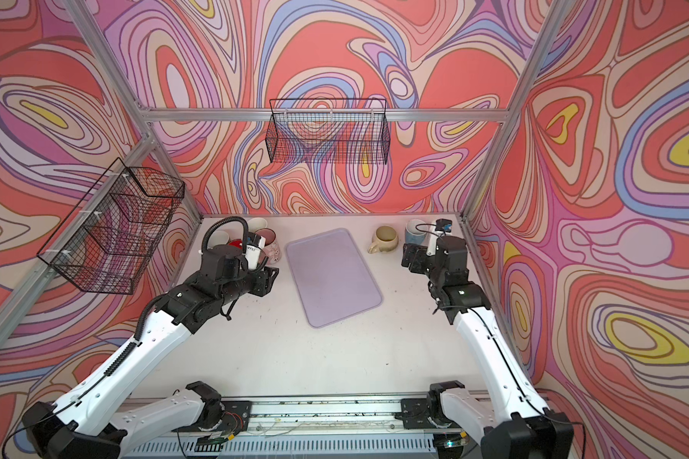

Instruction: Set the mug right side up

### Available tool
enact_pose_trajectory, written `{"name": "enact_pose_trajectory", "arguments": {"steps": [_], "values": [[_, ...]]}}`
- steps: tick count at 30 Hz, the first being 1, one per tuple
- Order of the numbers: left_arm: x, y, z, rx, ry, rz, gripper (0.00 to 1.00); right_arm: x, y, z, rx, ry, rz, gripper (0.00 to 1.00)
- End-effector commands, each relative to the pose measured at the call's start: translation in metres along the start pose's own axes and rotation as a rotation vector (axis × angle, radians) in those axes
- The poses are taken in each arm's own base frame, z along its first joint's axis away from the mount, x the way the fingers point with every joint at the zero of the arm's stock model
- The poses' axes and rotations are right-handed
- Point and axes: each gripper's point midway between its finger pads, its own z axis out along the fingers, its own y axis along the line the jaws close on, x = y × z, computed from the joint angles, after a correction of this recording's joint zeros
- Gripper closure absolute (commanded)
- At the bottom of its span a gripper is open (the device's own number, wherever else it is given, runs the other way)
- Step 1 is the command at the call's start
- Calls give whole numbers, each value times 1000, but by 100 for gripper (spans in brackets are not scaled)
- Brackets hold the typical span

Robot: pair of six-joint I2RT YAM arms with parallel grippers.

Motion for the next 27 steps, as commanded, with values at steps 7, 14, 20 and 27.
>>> {"name": "enact_pose_trajectory", "arguments": {"steps": [7,14,20,27], "values": [[-9,64,-25,-321,-169,-138,21,25,-51,-25,204,-165,45,2],[35,113,-32,-571,-321,-289,17,65,-83,-38,288,-288,82,2],[85,144,-26,-754,-426,-254,17,97,-93,-28,298,-283,70,2],[91,144,-17,-737,-504,-137,13,113,-106,-9,366,-249,58,2]]}}
